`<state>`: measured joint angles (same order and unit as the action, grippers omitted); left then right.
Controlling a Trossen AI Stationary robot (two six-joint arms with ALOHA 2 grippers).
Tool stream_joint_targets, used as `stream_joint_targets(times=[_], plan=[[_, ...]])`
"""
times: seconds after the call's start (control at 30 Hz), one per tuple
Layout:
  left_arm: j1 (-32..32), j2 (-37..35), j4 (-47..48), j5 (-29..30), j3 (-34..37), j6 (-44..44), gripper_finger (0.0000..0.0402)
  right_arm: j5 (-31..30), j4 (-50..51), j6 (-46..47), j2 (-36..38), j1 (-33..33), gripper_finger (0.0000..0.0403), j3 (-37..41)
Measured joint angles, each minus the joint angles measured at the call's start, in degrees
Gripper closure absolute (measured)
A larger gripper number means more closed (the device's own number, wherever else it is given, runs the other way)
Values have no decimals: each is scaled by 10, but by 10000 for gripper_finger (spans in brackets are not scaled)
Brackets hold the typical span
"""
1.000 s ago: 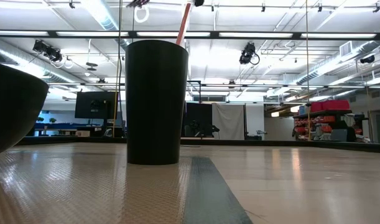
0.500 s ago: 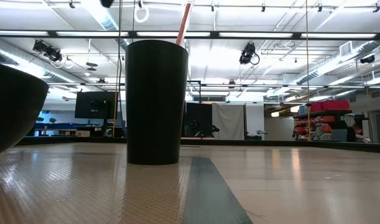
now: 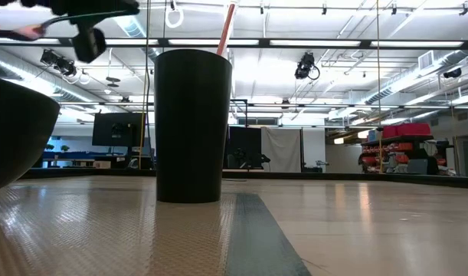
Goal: Pick & Place Utensil
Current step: Put the blue fork into the black bowl
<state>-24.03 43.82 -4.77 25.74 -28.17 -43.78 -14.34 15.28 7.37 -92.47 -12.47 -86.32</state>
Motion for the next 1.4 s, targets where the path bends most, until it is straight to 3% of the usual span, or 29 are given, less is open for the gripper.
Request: stream_joint_targets(times=[0.17,0.43,0.6,1.03,1.4], plan=[[-70,1,-64,49,55,-7,394,2,9,8,0,0,197,0],[-205,10,-156,223,123,0,393,-2,11,12,0,1,197,0],[-269,57,-220,306,148,-2,394,-2,11,25,0,7,197,0],[-318,216,-357,359,151,-6,388,-32,8,36,0,23,197,0],[-318,274,-425,346,151,-6,382,-32,6,38,0,24,197,0]])
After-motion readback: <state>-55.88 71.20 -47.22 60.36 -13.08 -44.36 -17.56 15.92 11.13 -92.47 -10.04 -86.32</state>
